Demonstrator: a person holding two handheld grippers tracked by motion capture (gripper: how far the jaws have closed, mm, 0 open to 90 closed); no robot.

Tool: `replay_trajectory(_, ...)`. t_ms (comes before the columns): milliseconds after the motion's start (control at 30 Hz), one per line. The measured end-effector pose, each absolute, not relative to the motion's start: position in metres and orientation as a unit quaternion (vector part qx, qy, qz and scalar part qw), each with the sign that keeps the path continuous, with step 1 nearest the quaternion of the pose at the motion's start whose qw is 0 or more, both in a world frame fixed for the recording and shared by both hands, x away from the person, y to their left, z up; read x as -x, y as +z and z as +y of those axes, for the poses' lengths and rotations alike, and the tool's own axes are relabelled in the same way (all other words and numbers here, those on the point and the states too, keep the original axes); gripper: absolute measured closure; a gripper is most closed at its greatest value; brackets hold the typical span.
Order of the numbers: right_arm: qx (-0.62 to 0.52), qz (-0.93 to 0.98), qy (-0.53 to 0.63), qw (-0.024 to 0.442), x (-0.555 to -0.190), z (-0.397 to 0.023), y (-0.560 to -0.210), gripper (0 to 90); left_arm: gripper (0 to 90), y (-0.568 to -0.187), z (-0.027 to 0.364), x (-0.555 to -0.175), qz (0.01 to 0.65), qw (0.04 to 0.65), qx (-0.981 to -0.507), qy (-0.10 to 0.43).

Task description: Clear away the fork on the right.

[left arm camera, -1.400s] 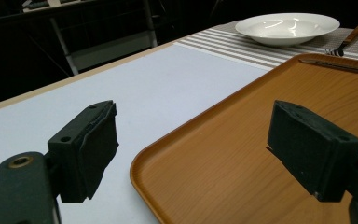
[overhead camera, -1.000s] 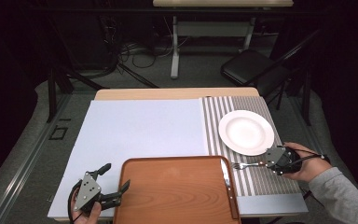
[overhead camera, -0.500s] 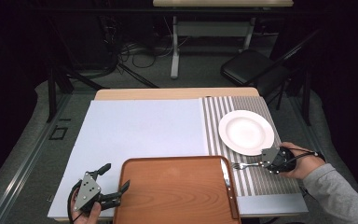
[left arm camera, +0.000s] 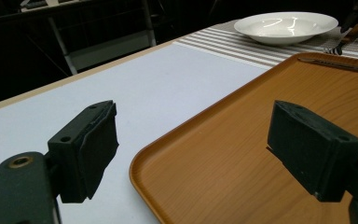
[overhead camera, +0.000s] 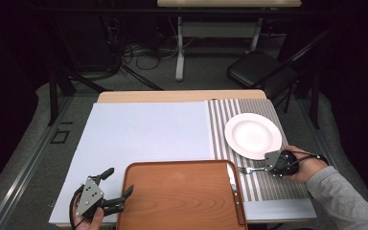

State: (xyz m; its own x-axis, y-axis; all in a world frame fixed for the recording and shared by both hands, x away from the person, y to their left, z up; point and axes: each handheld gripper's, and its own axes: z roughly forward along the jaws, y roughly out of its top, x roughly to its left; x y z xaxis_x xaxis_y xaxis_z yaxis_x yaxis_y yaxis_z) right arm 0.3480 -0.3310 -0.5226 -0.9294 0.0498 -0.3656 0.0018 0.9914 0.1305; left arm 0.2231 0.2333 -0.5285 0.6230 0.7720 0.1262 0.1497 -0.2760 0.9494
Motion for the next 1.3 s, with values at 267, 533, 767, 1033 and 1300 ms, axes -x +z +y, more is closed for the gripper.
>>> replay_trajectory(267,-0.011,0.980,0.062,0.187,-0.3499,-0.3297,-0.5276,70.8,15.6,-0.5286,0.2333,-0.2232,0.312,0.515,-0.740,0.302)
replay_trajectory(533,-0.005,0.983,0.047,0.177,-0.3508,-0.3282,-0.5283,73.0,15.6,-0.5286,0.2330,-0.2230,0.311,0.515,-0.740,0.302)
replay_trajectory(767,0.003,0.983,0.043,0.177,-0.3505,-0.3268,-0.5293,76.9,15.6,-0.5286,0.2329,-0.2230,0.311,0.515,-0.740,0.302)
replay_trajectory(1033,0.010,0.984,0.036,0.176,-0.3515,-0.3247,-0.5288,77.3,15.6,-0.5286,0.2329,-0.2230,0.311,0.515,-0.740,0.302)
replay_trajectory(1300,0.006,0.983,0.039,0.179,-0.3496,-0.3270,-0.5279,77.4,15.6,-0.5287,0.2328,-0.2232,0.311,0.514,-0.740,0.302)
